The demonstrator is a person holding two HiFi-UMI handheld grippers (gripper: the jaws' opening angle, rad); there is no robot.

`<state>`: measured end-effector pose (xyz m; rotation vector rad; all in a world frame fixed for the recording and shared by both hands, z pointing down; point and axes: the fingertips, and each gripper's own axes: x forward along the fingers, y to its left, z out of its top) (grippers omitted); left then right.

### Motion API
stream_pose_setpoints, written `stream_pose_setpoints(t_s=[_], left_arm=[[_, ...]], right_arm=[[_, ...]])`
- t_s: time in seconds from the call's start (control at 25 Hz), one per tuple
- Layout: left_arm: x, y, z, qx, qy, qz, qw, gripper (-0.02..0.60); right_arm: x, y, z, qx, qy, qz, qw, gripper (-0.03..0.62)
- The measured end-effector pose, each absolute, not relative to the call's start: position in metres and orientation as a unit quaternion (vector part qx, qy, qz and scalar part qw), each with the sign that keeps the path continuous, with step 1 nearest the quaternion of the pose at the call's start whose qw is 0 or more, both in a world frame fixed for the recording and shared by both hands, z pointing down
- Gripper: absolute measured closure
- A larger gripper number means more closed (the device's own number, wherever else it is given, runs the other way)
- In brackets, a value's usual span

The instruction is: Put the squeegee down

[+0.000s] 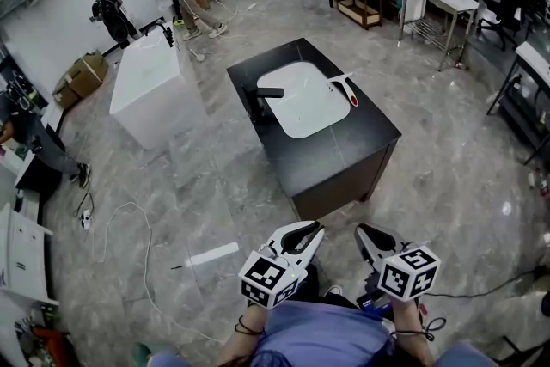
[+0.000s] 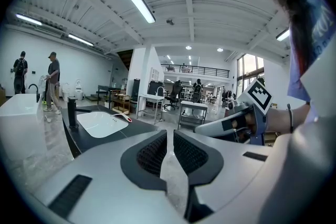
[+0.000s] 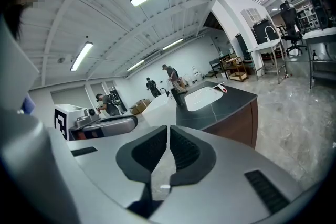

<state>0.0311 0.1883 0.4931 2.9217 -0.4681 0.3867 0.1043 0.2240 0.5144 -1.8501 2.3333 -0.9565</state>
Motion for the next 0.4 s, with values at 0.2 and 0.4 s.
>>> stream_pose_setpoints(t_s=[0.2, 0.4], left_arm=[[0.028, 0.193, 0.495, 0.976, -0.157, 0.132, 0.077, 0.534], [0.037, 0.190, 0.493, 0.976, -0.159, 0.133, 0.073, 0.534]], right_arm=[[0.108, 0.231, 0.519, -0.596, 0.742, -0.307, 0.005, 0.562], [0.123, 0.231, 0.518, -0.600, 0.738, -0.307, 0.010, 0.562]])
